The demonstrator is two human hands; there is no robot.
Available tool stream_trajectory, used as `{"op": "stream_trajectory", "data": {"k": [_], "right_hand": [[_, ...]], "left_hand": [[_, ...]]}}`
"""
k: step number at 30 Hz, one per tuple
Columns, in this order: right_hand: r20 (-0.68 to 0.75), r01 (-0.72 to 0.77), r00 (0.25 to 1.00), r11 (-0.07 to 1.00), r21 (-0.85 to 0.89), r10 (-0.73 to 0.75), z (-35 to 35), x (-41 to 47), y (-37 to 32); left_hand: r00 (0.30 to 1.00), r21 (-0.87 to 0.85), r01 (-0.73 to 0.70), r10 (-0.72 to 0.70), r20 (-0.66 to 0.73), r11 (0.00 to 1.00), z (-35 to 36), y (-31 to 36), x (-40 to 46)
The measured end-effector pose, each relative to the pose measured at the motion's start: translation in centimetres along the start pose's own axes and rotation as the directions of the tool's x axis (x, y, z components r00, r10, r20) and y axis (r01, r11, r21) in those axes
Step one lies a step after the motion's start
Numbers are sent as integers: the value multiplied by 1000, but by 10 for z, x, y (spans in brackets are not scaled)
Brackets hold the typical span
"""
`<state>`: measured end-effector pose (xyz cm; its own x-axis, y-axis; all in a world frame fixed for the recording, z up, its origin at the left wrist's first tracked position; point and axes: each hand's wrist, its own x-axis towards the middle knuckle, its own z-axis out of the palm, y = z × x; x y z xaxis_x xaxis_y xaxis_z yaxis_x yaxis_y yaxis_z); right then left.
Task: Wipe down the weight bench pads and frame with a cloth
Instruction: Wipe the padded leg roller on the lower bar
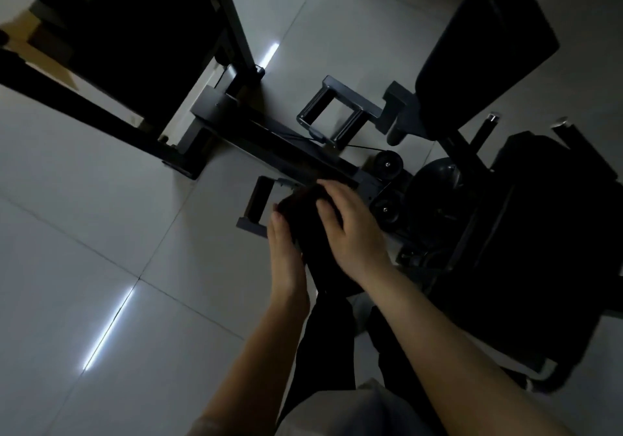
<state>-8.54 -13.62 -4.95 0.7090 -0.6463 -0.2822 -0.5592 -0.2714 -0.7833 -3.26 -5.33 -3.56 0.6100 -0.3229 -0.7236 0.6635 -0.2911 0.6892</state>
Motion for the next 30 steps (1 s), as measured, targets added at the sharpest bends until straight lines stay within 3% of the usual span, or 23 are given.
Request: {"op": "stream_trajectory", "data": {"k": [3, 7, 8, 10, 12, 13, 18, 22, 24, 27, 30], "right_hand": [[91, 39, 995, 999, -14, -38, -7, -24, 2], [318, 45, 947, 999, -3, -41, -9, 41, -6], [453, -19, 891, 999, -44, 37, -8, 67, -7], [710, -86, 675, 977, -193, 200, 4, 114, 2], [800, -145, 513, 950, -276, 311, 23, 144, 31], [809, -203, 470, 935, -289, 353, 36, 153, 50], [793, -415, 413, 867, -275, 448, 69, 173, 112], [754, -555, 439, 807, -200, 488, 51, 176, 112], [743, -568, 509, 818, -90, 436, 34, 170, 101], [662, -528, 686, 833, 167, 301, 9, 150, 94], [568, -551, 762, 771, 318, 310, 10, 150, 104]], "left_hand": [[989, 132, -71, 87, -118, 989, 16, -12, 11], [943, 181, -30, 88, -321, 983, 29, -22, 11], [936, 195, -17, 84, -343, 981, 31, -20, 12], [926, 262, -15, 112, -362, 965, 34, -19, 15], [928, 328, -15, 136, -347, 944, 37, -17, 12], [927, 352, -8, 139, -349, 936, 38, -17, 13], [917, 463, -50, 224, -329, 885, 39, -14, 25], [948, 556, -81, 237, -214, 827, 38, -2, 33], [961, 604, -103, 237, -146, 790, 38, 6, 39], [965, 676, -164, 260, -42, 718, 41, 18, 49], [956, 719, -217, 294, 19, 660, 42, 22, 55]]}}
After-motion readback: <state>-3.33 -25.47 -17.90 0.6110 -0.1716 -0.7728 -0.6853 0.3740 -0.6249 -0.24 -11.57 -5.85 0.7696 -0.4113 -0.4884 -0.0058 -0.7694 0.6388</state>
